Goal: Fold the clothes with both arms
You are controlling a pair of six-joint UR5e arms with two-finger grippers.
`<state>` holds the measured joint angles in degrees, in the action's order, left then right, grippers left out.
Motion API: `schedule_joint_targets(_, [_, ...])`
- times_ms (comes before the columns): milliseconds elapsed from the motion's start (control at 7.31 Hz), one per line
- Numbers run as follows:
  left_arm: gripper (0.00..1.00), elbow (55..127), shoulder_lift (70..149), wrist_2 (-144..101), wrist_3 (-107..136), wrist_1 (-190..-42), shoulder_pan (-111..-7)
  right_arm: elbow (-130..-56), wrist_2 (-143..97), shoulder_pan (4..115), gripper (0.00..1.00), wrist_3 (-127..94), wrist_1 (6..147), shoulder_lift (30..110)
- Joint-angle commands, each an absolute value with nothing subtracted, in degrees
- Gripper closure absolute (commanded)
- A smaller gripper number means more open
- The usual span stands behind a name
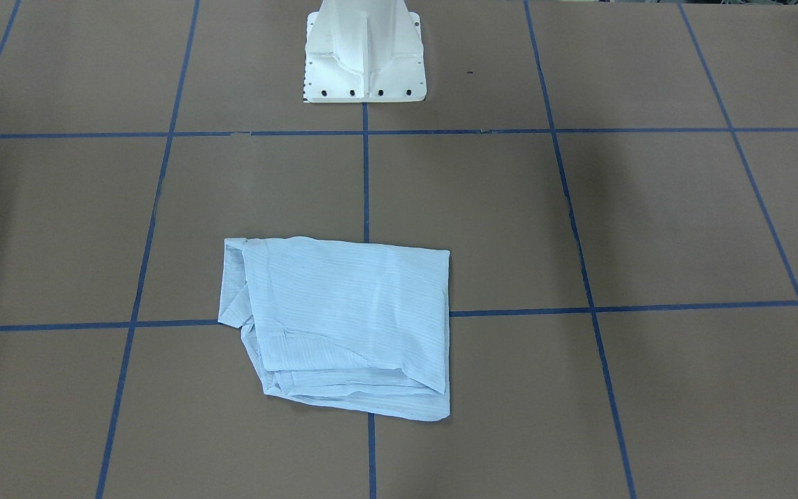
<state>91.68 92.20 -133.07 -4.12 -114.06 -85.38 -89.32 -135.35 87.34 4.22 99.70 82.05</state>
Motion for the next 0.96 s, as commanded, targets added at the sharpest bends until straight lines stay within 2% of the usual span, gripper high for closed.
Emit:
schedule_joint_targets(0, [0.01,91.2,91.9,-134.9,-3.5,-114.6,-85.4,-90.2,-135.0,87.5,0.00,4.7,100.4,81.2])
schedule_joint_targets(274, [0.01,91.1,92.9,-134.7,-3.5,-114.7,-85.3,-92.9,-132.3,87.3,0.00,4.4,99.8,81.5])
schedule_joint_targets(821, [0.01,91.7,92.8,-135.1,-3.5,-114.4,-85.3,-93.5,-133.2,86.0,0.00,4.2,99.5,80.9])
